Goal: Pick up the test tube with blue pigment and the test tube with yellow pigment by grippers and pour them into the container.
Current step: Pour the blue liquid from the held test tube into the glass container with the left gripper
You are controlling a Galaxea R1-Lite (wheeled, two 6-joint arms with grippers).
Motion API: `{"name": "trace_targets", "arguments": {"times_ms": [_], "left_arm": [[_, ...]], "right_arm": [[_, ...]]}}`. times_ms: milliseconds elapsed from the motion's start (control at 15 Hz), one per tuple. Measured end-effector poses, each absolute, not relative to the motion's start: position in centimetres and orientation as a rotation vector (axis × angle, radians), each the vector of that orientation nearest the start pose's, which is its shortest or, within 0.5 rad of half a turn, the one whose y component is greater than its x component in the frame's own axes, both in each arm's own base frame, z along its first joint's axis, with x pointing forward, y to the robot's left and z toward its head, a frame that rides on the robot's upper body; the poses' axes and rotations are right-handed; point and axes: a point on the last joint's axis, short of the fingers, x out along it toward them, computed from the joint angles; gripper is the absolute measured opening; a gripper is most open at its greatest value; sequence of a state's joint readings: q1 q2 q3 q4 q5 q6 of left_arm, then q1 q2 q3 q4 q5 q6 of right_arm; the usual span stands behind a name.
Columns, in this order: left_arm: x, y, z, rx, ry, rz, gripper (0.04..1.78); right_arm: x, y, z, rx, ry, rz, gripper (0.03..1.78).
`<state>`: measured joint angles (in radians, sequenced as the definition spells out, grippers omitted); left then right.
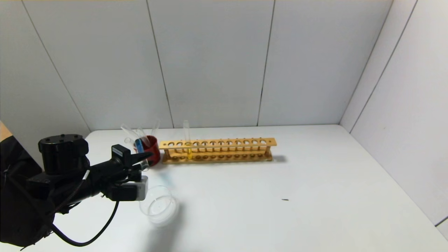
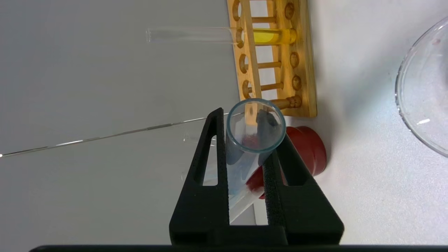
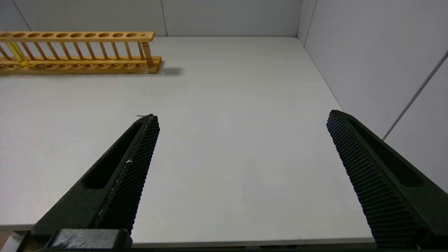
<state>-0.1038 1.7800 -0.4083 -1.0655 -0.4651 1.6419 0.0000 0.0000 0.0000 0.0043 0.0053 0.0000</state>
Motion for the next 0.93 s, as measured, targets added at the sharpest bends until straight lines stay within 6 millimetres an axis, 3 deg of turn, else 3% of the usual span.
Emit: {"name": "trace_targets", "arguments": {"times_ms": [933], "left_arm": [[25.33,-3.79,10.06,1.606,-0.245,-0.707,0.33]], "right_arm": [[-2.28,0.01,7.5,0.0,0.005,0.005,1.75]]}}
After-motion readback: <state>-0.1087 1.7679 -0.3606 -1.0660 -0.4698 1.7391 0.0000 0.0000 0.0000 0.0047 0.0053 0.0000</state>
